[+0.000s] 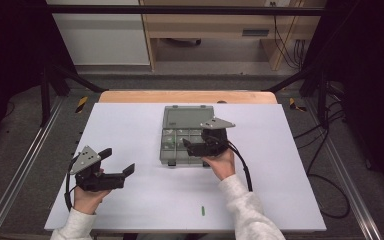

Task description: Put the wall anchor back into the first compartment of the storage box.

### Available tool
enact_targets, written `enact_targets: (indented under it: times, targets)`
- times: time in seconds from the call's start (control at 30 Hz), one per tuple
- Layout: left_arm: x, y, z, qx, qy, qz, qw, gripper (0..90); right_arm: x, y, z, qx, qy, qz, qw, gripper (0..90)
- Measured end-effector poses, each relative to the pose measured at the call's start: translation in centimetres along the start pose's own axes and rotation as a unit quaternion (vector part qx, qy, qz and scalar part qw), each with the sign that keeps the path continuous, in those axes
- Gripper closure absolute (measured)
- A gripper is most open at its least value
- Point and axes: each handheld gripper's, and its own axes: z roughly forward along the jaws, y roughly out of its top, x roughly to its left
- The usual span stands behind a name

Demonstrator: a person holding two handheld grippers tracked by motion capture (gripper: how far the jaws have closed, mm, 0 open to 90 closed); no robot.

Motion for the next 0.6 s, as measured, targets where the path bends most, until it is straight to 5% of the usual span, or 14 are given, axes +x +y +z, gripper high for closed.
enact_targets:
  times: [0.6]
  targets:
    - [-0.2,-0.1,0.2,0.004,0.001,0.002,1.0000,2.4,0.1,-6.9,-7.4,-0.015,0.023,0.016,0.9995,5.7]
